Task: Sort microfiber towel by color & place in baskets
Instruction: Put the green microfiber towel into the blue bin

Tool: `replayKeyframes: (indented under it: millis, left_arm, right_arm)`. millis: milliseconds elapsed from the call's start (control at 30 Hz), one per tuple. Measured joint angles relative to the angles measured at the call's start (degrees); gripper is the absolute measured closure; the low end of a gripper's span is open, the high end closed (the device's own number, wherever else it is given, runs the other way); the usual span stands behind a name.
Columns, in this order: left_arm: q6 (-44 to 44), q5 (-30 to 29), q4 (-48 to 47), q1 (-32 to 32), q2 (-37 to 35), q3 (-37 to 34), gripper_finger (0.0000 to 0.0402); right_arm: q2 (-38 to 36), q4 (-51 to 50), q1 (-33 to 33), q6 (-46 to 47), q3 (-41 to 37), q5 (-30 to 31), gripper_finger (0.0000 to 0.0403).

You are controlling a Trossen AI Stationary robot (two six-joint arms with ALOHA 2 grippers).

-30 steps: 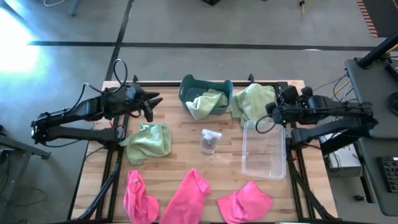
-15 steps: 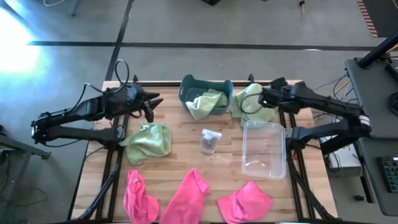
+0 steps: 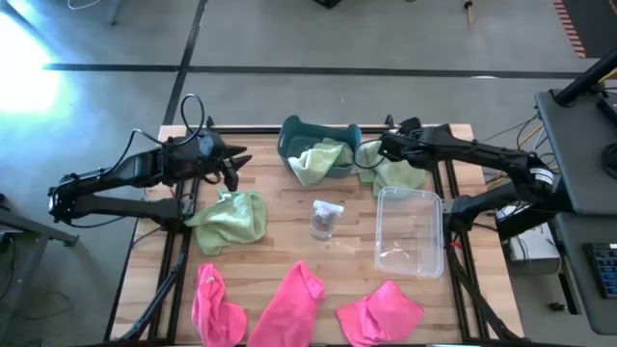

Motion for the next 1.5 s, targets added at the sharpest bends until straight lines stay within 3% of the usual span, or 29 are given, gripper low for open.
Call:
replayKeyframes:
  millis: [233, 433, 667, 767, 1200, 1500]
  left_arm:
    - [1.1, -0.1, 0.0, 0.0, 0.0, 0.0, 0.0276]
    - [1.0, -0.1, -2.4, 0.0, -0.1, 0.0, 0.0276]
    - [0.8, -0.1, -3.5, 0.0, -0.1, 0.0, 0.0276]
    - [0.8, -0.1, -3.5, 0.0, -0.1, 0.0, 0.0276]
    - [-0.1, -0.1, -3.8, 0.0, -0.1, 0.0, 0.0276]
    - [-1.1, -0.1, -3.9, 0.0, -0.1, 0.0, 0.0276]
  right_arm:
    - [-0.4, 13.7, -2.8, -10.5, -2.0, -11.5, 0.0339]
    - [-1.7, 15.7, -7.7, -14.1, -2.3, -18.3, 0.0339]
    - [-2.5, 25.8, -14.4, -18.8, -5.2, -38.5, 0.0339]
    - [-2.1, 29.1, -16.4, -18.8, -7.3, -44.0, 0.0339]
    - [-1.6, 28.8, -18.5, -18.3, -12.9, -45.7, 0.0338]
    - [-1.6, 28.8, -18.5, -18.6, -12.9, -47.0, 0.0269]
